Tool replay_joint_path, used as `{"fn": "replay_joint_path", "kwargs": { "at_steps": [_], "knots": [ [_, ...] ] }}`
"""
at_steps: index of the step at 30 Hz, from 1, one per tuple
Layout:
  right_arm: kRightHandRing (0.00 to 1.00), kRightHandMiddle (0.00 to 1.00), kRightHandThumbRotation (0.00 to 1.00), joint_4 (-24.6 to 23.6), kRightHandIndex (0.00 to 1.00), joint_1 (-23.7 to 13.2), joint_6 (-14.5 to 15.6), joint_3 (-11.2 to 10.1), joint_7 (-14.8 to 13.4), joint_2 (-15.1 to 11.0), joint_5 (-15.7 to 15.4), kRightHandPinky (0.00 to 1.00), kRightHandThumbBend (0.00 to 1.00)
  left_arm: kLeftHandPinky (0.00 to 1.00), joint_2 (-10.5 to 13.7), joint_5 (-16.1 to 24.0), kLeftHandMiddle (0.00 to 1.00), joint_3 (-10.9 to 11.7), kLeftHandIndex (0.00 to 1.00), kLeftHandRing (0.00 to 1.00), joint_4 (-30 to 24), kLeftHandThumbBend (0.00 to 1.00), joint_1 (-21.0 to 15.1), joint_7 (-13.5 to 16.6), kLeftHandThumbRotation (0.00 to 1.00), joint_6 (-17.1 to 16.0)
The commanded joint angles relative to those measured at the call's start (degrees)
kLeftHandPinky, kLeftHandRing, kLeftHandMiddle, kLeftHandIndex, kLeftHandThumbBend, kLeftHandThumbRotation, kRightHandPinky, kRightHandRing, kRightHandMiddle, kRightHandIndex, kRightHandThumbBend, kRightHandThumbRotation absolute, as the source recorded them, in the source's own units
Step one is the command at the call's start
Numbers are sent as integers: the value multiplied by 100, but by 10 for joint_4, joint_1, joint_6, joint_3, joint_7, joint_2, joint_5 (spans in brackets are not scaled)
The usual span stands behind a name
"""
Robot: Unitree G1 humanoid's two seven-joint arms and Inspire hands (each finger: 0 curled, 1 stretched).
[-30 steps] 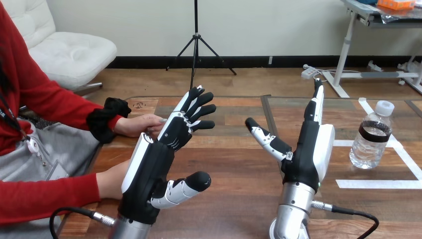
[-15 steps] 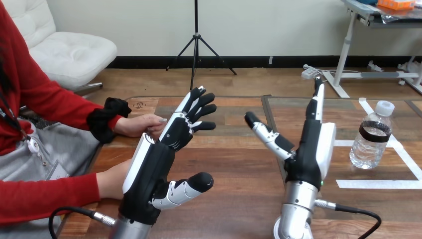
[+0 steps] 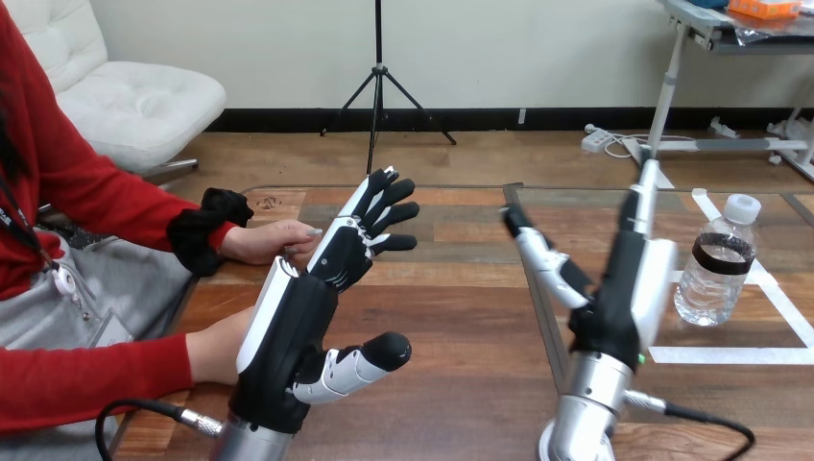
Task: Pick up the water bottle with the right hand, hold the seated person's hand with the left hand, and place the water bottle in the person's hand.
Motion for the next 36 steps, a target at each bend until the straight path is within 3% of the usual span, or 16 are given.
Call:
{"fn": "replay_joint_path", "kwargs": {
  "at_steps": [1,11,20,23,29,36],
  "knots": [
    [100,100,58,-29,100,4,-6,-9,-1,-22,0,100,100,78,2,-16,92,-8,95,88,-7,84,-23,-6,77,-2],
    [100,100,58,-50,100,30,-1,-18,-11,-40,-5,100,100,78,2,-13,92,-5,95,88,-7,84,-21,-5,77,-1],
    [100,100,56,-68,100,52,-13,-34,-14,-55,1,100,100,77,2,16,91,8,95,87,-7,85,-19,15,79,-9],
    [100,100,56,-67,100,56,-21,-44,-9,-57,13,100,100,76,3,10,91,5,95,87,-5,84,-19,12,79,-9],
    [100,100,54,-68,100,61,-37,-50,-29,-74,-5,100,100,78,6,-17,92,-9,96,88,-14,84,-15,-4,77,7],
    [100,100,54,-67,100,68,-47,-65,-24,-84,4,100,100,78,5,-8,92,-3,96,87,-13,85,-16,0,77,1]
  ]
}}
